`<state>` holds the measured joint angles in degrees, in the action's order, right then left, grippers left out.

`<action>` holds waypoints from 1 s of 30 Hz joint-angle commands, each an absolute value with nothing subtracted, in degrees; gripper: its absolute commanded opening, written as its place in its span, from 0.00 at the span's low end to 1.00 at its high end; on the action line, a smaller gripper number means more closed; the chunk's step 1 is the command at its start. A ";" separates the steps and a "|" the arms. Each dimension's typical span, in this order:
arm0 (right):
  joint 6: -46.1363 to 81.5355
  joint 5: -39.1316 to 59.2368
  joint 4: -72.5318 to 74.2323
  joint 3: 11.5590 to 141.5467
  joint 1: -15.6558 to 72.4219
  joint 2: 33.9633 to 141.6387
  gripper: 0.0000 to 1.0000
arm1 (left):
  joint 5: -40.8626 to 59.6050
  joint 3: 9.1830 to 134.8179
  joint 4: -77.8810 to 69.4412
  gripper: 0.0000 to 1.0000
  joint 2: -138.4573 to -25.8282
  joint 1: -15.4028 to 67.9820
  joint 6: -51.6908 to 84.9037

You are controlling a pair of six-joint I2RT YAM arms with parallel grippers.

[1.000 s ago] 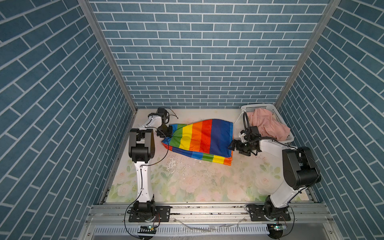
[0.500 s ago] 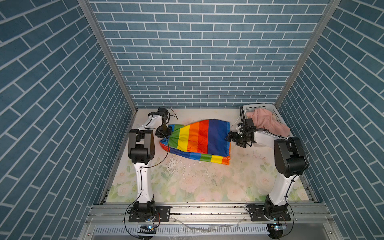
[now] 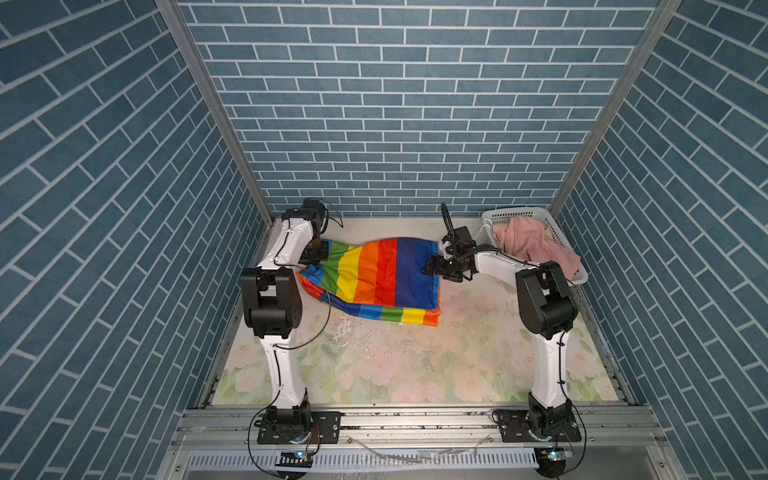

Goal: Fold and stack the shorts

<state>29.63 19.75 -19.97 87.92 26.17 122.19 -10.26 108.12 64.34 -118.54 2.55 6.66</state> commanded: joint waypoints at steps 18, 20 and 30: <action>51.70 19.00 -1.11 105.36 38.11 128.73 0.99 | 3.21 96.92 56.31 0.00 -106.54 1.52 16.09; 54.70 19.31 0.94 112.75 39.20 134.60 0.98 | 3.96 95.70 55.16 0.00 -106.52 1.51 16.52; 64.19 20.17 4.56 143.06 41.85 158.71 0.98 | 7.90 92.65 52.08 0.00 -106.66 1.14 16.53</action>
